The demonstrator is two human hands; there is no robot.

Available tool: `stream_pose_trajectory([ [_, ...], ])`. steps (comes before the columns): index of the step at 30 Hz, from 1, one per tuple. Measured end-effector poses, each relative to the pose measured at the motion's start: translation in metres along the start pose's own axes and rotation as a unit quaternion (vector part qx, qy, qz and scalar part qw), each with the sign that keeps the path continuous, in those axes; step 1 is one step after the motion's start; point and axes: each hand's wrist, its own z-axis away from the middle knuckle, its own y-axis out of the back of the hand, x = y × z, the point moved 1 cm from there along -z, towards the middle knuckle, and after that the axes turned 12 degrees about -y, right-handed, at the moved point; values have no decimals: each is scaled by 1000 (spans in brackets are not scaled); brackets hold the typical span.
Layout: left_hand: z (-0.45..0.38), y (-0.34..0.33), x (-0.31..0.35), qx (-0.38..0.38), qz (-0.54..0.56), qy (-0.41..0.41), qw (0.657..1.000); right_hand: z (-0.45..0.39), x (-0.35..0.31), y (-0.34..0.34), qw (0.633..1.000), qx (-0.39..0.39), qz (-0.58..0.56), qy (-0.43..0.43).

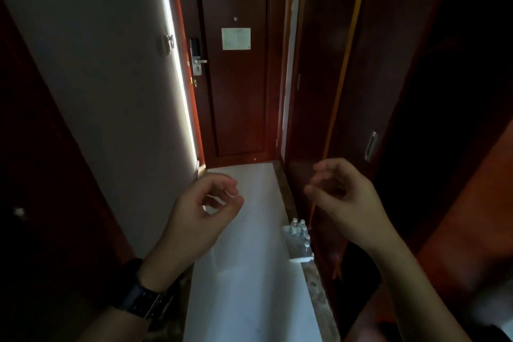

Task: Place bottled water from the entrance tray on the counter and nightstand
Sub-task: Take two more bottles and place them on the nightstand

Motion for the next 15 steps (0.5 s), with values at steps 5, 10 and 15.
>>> stream_pose_trajectory([
  [5, -118, -27, -67, 3, -29, -8, 1000, -142, 13, -9, 1000, -24, 10, 1],
  [10, -199, -49, -129, 11, -46, -30, 998, -252, 28, -14, 999, -41, 22, 15],
  [15, -274, -83, -211, 2, -43, -33, 999, -351, 65, -26, 998, -34, 47, 12],
])
